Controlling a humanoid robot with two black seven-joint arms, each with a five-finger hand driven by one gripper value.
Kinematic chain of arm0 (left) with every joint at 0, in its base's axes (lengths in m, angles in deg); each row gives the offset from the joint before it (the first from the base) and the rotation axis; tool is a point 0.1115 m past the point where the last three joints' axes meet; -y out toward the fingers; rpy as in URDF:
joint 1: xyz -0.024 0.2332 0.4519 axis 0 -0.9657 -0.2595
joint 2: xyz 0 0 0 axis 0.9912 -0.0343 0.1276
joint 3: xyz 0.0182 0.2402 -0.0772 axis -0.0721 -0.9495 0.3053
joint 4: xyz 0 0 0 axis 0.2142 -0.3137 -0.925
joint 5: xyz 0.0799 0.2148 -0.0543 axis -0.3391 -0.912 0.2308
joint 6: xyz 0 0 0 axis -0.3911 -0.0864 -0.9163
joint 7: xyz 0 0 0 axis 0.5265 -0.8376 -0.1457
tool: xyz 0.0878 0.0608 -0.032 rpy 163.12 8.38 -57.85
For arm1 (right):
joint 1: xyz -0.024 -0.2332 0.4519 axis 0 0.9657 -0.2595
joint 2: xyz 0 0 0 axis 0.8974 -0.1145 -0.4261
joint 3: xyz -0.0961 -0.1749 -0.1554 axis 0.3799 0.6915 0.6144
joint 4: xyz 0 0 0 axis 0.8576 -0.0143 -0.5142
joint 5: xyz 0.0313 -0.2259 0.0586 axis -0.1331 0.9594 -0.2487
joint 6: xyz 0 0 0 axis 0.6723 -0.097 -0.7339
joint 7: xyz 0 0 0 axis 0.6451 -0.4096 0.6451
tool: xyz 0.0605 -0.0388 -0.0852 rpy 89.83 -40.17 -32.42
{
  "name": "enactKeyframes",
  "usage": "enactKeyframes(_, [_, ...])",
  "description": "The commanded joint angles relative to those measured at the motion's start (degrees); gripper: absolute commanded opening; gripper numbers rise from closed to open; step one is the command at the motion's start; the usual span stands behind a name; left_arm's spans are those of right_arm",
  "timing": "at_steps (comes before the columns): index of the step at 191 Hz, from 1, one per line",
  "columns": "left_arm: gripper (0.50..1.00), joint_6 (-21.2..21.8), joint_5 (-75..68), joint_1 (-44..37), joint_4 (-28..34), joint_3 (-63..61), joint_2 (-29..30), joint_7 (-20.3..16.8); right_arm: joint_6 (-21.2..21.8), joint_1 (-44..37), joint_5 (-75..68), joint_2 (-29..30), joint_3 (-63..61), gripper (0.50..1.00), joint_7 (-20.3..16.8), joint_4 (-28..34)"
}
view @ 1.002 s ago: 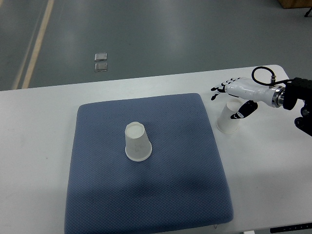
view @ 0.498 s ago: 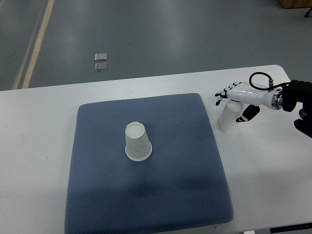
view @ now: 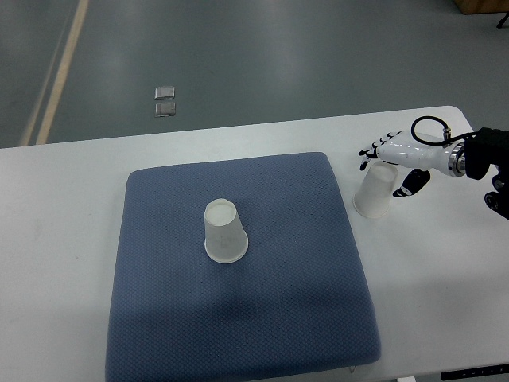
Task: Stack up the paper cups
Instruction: 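Close the right hand fingers around the standing white cup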
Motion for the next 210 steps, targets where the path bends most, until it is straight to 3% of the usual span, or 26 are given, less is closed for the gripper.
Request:
enactKeyframes(1, [1.0, 0.0, 0.0, 0.0, 0.0, 0.0, 0.0, 0.0, 0.0, 0.0, 0.0, 0.0, 0.2, 0.909, 0.0, -0.3])
enactKeyframes(20, [1.0, 0.0, 0.0, 0.0, 0.0, 0.0, 0.0, 0.0, -0.1, -0.4, 0.0, 0.1, 0.3, 0.897, 0.0, -0.5])
enactKeyframes(66, [1.0, -0.1, 0.0, -0.1, 0.0, 0.0, 0.0, 0.0, -0.1, -0.5, 0.0, 0.0, 0.4, 0.803, 0.1, -0.8])
enactKeyframes(118, [1.0, 0.0, 0.0, 0.0, 0.0, 0.0, 0.0, 0.0, 0.0, -0.5, 0.0, 0.0, 0.8, 0.756, 0.1, -0.8])
enactKeyframes(184, [1.0, -0.1, 0.0, 0.0, 0.0, 0.0, 0.0, 0.0, 0.0, -0.6, 0.0, -0.4, 1.2, 0.586, 0.2, -0.8])
enactKeyframes(210, [1.0, -0.1, 0.0, 0.0, 0.0, 0.0, 0.0, 0.0, -0.1, -1.5, -0.2, -0.8, 0.8, 0.58, 0.3, -0.7])
